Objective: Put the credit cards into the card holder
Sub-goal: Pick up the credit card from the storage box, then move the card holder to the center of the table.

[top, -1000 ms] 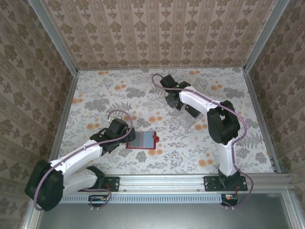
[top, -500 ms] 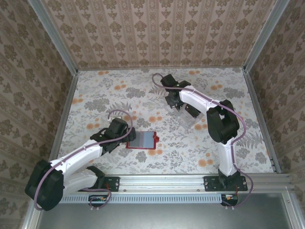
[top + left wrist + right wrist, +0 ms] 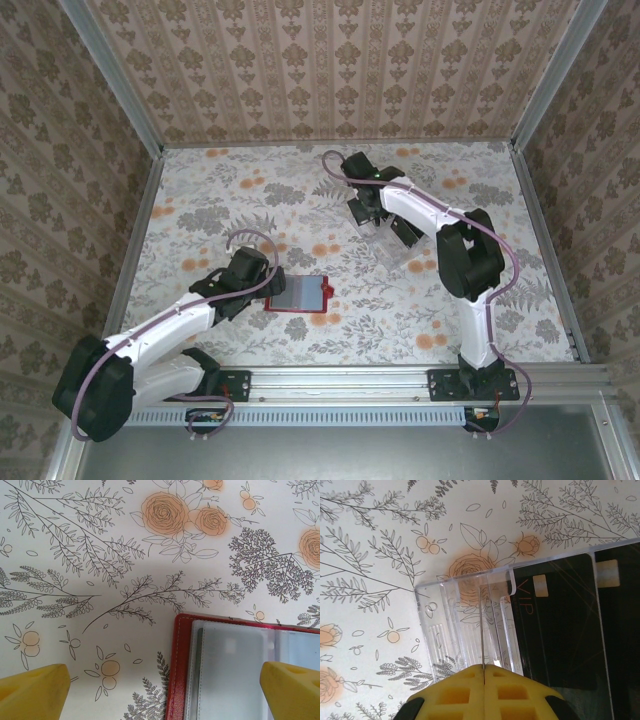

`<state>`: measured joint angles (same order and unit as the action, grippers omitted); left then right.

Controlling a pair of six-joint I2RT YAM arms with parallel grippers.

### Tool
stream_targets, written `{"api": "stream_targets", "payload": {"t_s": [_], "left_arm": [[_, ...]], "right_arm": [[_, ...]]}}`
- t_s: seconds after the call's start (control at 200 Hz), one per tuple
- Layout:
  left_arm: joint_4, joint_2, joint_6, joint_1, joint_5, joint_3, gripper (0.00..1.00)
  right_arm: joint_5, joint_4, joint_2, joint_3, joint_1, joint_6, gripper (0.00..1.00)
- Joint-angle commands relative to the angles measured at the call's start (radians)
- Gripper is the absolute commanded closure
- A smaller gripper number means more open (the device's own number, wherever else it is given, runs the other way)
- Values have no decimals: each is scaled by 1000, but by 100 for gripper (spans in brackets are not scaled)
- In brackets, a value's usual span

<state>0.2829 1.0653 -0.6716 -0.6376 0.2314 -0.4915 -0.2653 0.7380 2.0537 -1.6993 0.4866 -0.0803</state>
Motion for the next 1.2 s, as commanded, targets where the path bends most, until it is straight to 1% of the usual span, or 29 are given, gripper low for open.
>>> {"api": "stream_targets", "payload": {"t_s": [0.0,0.125,0.22,0.335,0.475,0.565,0.635,0.715,0.795,0.975,1.195], "left_arm": [[-2,-12,18,10,-1,-4,0],[-1,-11,18,10,3,-7,0],[2,-14,16,10,9,-9,0],[21,-23,-3,10,38,-10,0],[64,-46,-28,12,93,-11,0],[79,-60,-31,13,109,-8,0],[82,-69,-27,16,110,-5,0],[83,-70,-23,19,104,-6,0],[82,-71,-20,20,98,-5,0],[81,-84,-13,21,91,1,0],[80,-98,-8,21,90,11,0]], "right_arm": [[32,2,-108,-24,-2,5,100],[72,-15,-178,-9,11,-35,100],[101,-31,-232,19,45,-87,100],[157,-90,-303,103,115,-221,100],[207,-267,-381,278,233,-442,100],[193,-394,-407,388,315,-577,100],[154,-457,-408,444,379,-662,100],[93,-485,-394,472,446,-723,100],[43,-502,-373,490,493,-774,100],[0,-544,-342,539,533,-873,100],[-49,-557,-331,584,567,-936,100]]}}
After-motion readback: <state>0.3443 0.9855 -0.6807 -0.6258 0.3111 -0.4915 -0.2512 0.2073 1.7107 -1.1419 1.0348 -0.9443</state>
